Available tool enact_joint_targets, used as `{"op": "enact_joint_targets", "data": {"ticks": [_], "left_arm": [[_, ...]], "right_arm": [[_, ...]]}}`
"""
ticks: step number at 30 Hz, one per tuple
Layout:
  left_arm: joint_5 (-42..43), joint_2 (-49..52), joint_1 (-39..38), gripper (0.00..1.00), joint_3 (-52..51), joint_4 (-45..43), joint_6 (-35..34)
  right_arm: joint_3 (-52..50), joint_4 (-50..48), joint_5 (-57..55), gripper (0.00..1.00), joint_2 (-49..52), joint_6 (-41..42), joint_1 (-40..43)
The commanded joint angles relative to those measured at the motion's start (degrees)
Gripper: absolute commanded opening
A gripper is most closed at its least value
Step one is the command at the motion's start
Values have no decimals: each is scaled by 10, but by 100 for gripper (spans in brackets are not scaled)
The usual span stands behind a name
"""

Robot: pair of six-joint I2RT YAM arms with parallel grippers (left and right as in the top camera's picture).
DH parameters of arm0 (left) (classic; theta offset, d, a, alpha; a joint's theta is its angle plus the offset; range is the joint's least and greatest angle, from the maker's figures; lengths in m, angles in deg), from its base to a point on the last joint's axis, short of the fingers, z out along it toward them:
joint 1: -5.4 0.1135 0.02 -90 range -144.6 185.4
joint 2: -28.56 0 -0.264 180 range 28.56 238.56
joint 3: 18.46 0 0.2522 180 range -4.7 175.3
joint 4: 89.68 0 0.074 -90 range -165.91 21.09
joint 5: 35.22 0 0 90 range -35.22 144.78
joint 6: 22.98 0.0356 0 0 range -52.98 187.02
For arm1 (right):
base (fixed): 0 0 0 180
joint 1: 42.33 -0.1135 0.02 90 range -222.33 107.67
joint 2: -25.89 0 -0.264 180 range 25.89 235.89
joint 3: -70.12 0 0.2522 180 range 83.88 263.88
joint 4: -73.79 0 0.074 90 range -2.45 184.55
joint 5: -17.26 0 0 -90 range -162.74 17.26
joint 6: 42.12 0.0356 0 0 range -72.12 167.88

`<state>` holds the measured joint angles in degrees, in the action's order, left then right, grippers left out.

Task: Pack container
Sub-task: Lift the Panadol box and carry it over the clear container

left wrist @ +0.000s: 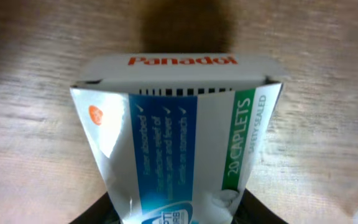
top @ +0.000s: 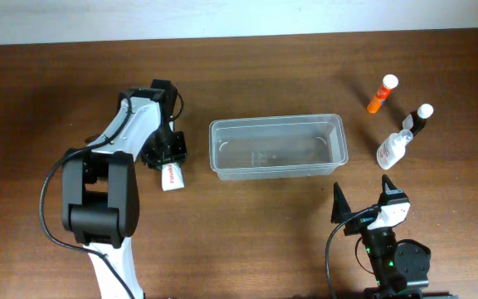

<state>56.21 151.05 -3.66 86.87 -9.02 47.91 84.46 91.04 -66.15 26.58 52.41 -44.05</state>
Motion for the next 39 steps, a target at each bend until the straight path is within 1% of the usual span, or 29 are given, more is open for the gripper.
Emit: {"op": "enact_joint_targets", "data": {"ticks": [1,4,5,9,11,13,17,20,23,24,30,34,39], "left_arm": [[-2,6,-2,43,74,41,10],[-2,6,-2,43,150,105,10],[9,6,-3,43,208,150,10],[68,6,-13,43,330,223,41],[92,6,-27,43,389,250,62],[95,6,-44,43,433,267,75],[94,6,-103,43,499,272,129],[74,6,-150,43,505,255,163],[1,11,-193,42,497,229,171],[-11,14,-207,42,492,220,188],[-15,49,-277,43,487,196,312],[-16,65,-303,43,487,174,357],[-34,96,-308,43,487,162,372]], "right_arm": [[-3,4,5,98,-4,4,-5],[-3,4,5,98,-4,4,-5],[-3,4,5,98,-4,3,-5],[-3,4,5,98,-4,4,-5],[-3,4,5,98,-4,3,-5],[-3,4,5,98,-4,3,-5],[-3,4,5,98,-4,3,-5],[-3,4,5,98,-4,3,-5],[-3,4,5,98,-4,4,-5],[-3,4,5,98,-4,3,-5],[-3,4,5,98,-4,4,-5],[-3,4,5,98,-4,3,-5],[-3,4,5,98,-4,3,-5]]}}
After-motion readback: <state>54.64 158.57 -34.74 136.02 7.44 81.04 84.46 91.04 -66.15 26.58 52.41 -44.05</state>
